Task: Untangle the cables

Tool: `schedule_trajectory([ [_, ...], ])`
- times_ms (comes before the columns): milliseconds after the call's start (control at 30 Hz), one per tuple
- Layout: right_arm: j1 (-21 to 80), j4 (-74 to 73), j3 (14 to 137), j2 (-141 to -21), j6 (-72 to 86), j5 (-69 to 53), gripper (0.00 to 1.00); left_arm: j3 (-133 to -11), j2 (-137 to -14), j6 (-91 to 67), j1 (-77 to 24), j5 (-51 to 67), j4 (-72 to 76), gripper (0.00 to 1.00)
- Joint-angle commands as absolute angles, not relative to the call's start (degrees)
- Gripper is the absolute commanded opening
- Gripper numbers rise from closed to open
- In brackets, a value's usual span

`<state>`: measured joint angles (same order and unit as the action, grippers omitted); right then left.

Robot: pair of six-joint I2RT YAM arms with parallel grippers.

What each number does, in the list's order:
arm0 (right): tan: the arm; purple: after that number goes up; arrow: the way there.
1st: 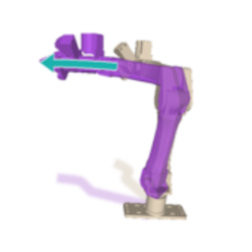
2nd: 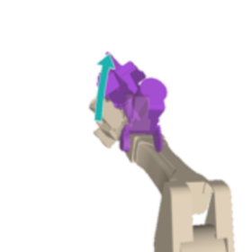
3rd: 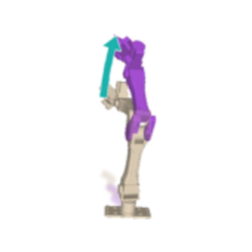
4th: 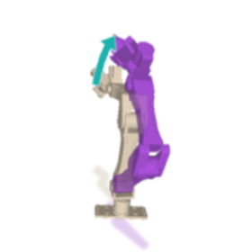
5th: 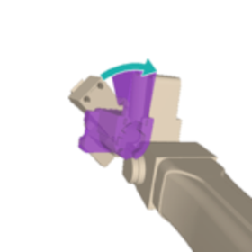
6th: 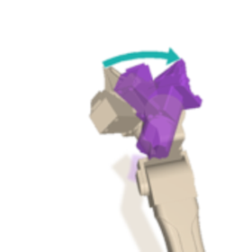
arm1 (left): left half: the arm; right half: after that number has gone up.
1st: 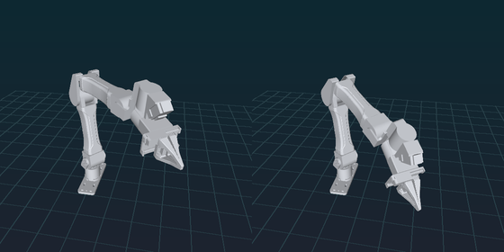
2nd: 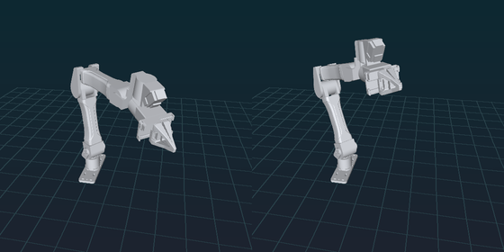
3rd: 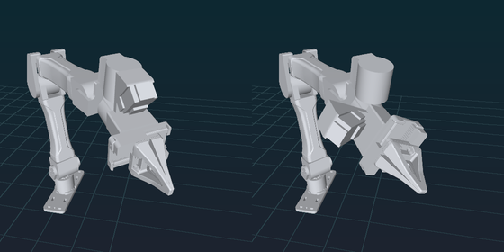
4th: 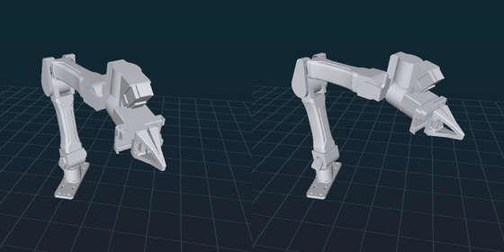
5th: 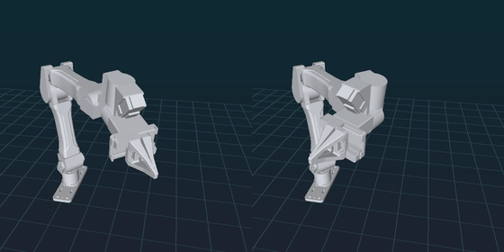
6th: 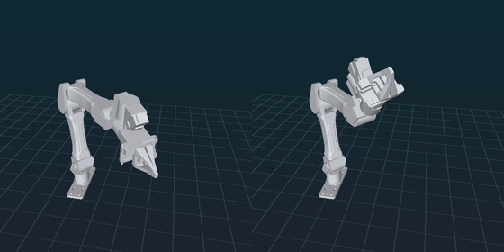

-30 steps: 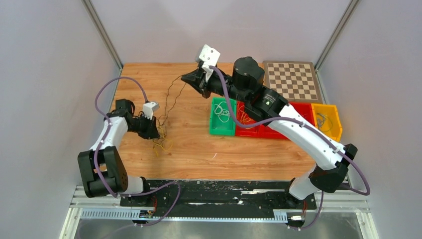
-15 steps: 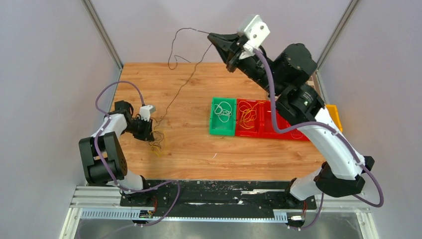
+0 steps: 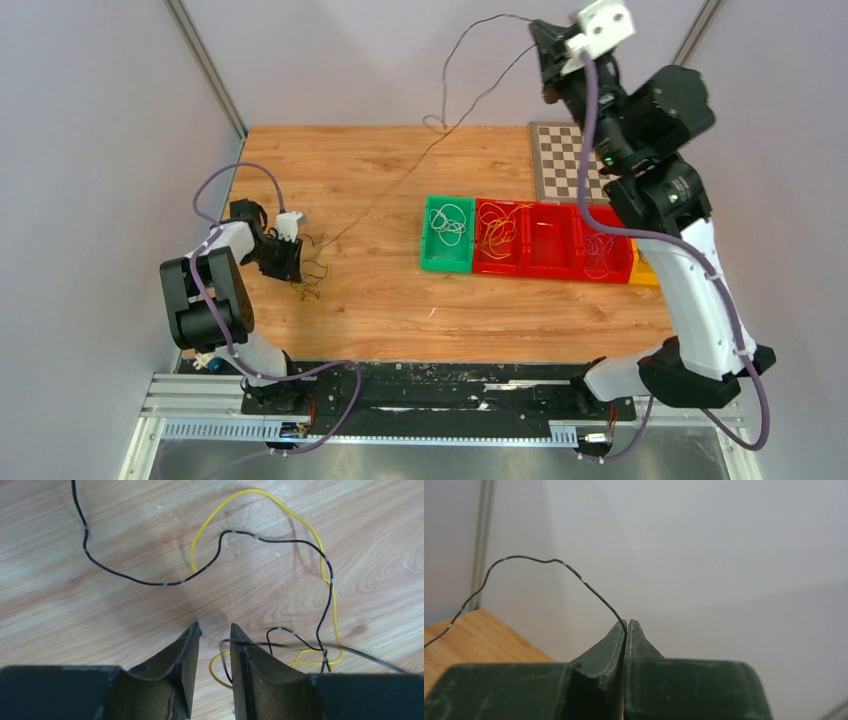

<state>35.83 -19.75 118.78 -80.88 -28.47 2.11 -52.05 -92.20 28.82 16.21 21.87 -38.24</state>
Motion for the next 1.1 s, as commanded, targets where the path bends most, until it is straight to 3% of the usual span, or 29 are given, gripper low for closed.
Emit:
schedule_trajectory([
  [0,30.0,-14.4,118.3,-73.6,-26.0,4.8,0.00,-53.9,-93.4,29.6,17.2,17.7,-37.5,0.38],
  [233,25.0,-14.9,116.7,-71.6,-25.7,4.9,0.00,-53.8,-94.5,29.9,17.2,16.4,-37.1,0.28],
  [267,24.7,-14.9,116.5,-71.4,-26.3,4.9,0.00,-54.0,-94.7,29.9,17.2,15.6,-37.0,0.29],
  [367,23.1,-14.7,119.3,-72.1,-27.3,5.6,0.00,-54.8,-95.6,29.8,17.2,14.2,-36.9,0.45],
  [433,22.3,-14.7,120.0,-72.1,-27.6,5.4,0.00,-55.2,-95.9,30.1,17.2,15.0,-37.2,0.48],
  [1067,19.8,-19.0,110.9,-65.8,-20.3,-4.0,0.00,-58.4,-95.4,27.7,17.3,20.6,-40.5,0.47],
])
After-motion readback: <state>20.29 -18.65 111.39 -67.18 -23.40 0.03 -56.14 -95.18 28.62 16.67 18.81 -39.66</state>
